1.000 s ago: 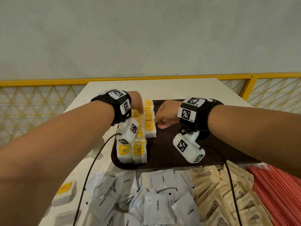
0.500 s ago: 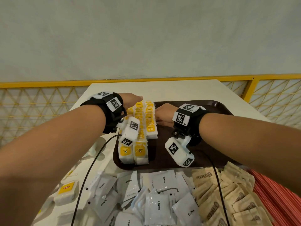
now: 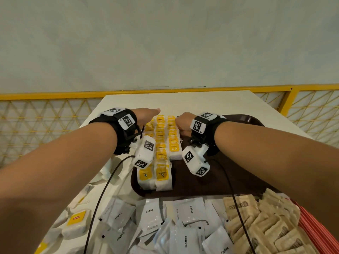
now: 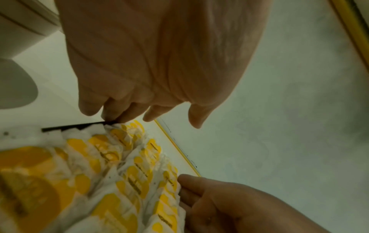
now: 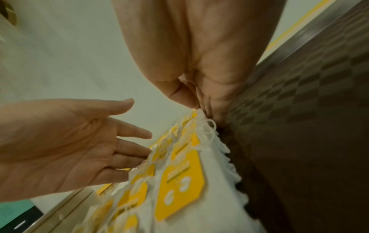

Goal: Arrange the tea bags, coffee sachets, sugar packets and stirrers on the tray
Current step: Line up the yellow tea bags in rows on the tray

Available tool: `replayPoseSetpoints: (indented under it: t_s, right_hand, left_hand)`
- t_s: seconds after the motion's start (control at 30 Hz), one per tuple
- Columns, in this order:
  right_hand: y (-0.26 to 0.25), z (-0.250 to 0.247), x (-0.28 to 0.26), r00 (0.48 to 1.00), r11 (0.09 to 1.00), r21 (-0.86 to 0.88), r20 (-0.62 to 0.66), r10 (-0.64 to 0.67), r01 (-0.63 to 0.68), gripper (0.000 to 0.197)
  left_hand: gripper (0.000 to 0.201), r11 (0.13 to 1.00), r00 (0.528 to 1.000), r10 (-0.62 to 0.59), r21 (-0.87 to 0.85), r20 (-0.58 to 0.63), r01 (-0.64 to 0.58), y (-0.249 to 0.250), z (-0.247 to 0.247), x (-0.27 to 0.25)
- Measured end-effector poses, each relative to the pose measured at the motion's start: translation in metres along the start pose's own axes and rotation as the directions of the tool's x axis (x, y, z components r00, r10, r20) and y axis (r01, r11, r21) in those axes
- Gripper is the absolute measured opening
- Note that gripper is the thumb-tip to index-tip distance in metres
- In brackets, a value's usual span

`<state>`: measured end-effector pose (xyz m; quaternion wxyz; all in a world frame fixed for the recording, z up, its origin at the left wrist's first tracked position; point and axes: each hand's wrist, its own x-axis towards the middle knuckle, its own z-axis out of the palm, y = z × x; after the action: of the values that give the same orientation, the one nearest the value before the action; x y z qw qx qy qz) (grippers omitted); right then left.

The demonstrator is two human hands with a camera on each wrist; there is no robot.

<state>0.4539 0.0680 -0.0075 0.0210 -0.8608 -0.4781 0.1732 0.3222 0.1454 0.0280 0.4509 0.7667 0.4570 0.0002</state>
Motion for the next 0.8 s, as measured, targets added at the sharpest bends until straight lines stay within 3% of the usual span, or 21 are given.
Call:
replayPoseSetpoints:
  t_s: [0.03, 0.2, 0.27, 0.37, 0.43, 0.5, 0.53, 0.6, 0.63, 0.7, 0.73, 0.8]
  right_hand:
    - [0.004, 0.002, 0.001, 0.998, 0.997, 0.050, 0.008, 0.055, -0.056, 0.031]
    - [0.008, 0.006, 0.007, 0.994, 0.979, 0.205, -0.107, 0.018, 0.004, 0.031]
    - [0.009, 0.007, 0.006, 0.997, 0.953, 0.301, -0.077, 0.021, 0.003, 0.030]
    - [0.013, 0.013, -0.002, 0.993, 0.968, 0.249, -0.114, -0.008, 0.036, 0.030]
    - [0.013, 0.013, -0.009, 0.997, 0.958, 0.278, -0.052, -0.061, 0.073, 0.028]
    - [0.013, 0.010, -0.014, 0.999, 0.909, 0.414, -0.042, -0.035, 0.049, 0.032]
    - [0.011, 0.009, -0.016, 0.999, 0.904, 0.427, -0.031, -0.017, 0.029, 0.039]
    - [0.010, 0.013, -0.031, 0.994, 0.954, 0.287, -0.088, -0.062, 0.085, 0.044]
    - [0.017, 0.013, -0.031, 0.995, 0.961, 0.257, -0.058, -0.086, 0.098, 0.038]
    - [0.016, 0.021, -0.027, 0.998, 0.879, 0.476, 0.029, -0.061, 0.040, 0.017]
    - [0.016, 0.024, -0.024, 0.999, 0.815, 0.577, -0.009, -0.050, 0.046, 0.014]
    - [0.015, 0.023, -0.023, 0.992, 0.874, 0.476, -0.113, -0.051, 0.100, 0.012]
  left_hand:
    - [0.070, 1.000, 1.000, 0.003, -0.003, 0.002, -0.003, 0.000, 0.000, 0.002]
    - [0.070, 1.000, 1.000, 0.002, -0.007, -0.007, -0.002, -0.002, -0.001, 0.004]
    - [0.070, 0.999, 1.000, 0.005, -0.035, -0.005, -0.005, -0.004, -0.002, 0.003]
    - [0.071, 0.997, 1.000, -0.001, -0.082, 0.025, 0.003, -0.007, -0.006, 0.002]
    - [0.070, 0.993, 0.999, 0.004, -0.115, 0.036, 0.000, -0.009, -0.006, 0.000]
    - [0.070, 0.994, 1.000, 0.001, -0.111, 0.023, 0.002, -0.009, -0.007, -0.003]
    - [0.071, 0.994, 1.000, -0.003, -0.105, 0.022, 0.005, -0.010, -0.007, -0.005]
    - [0.072, 0.993, 0.999, -0.015, -0.116, 0.045, 0.020, -0.010, -0.008, -0.009]
    - [0.072, 0.991, 0.998, -0.024, -0.127, 0.056, 0.031, -0.011, -0.008, -0.011]
    - [0.073, 0.988, 0.995, -0.033, -0.149, 0.091, 0.046, -0.011, -0.007, -0.015]
    - [0.073, 0.986, 0.995, -0.032, -0.157, 0.099, 0.047, -0.011, -0.006, -0.017]
    - [0.072, 0.988, 0.995, -0.036, -0.148, 0.090, 0.049, -0.013, -0.004, -0.020]
